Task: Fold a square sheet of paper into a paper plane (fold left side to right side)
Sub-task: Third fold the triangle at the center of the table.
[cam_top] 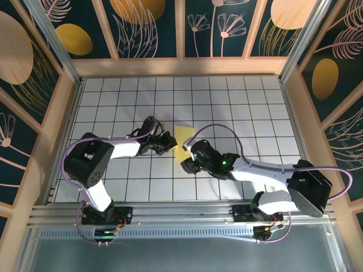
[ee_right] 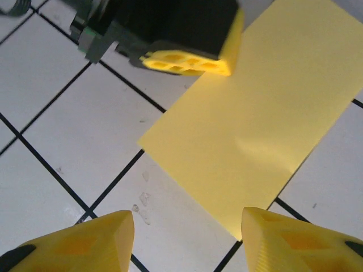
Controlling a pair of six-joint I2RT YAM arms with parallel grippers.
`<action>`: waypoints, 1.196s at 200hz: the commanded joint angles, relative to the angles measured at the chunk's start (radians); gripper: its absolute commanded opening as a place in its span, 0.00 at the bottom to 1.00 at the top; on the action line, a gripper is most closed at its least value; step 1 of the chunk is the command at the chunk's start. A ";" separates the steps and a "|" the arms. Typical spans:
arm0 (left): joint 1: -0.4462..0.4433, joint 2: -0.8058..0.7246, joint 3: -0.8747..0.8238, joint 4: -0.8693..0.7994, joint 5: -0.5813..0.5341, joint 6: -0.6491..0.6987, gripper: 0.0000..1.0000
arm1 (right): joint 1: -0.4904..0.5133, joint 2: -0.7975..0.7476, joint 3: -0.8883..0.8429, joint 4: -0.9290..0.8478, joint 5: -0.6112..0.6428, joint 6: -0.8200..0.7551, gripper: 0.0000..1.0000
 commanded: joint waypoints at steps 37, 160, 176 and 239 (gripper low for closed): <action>-0.006 -0.011 0.004 0.005 0.021 -0.034 0.00 | 0.076 0.161 0.058 0.021 0.160 -0.125 0.54; -0.011 -0.012 0.009 -0.014 0.015 -0.024 0.00 | 0.086 0.309 0.165 0.065 0.186 -0.175 0.35; -0.012 -0.012 0.015 -0.031 0.009 -0.014 0.00 | 0.086 0.308 0.163 0.051 0.179 -0.173 0.25; 0.000 -0.068 0.056 -0.108 -0.043 0.058 0.30 | 0.070 0.275 0.111 0.032 0.101 -0.125 0.00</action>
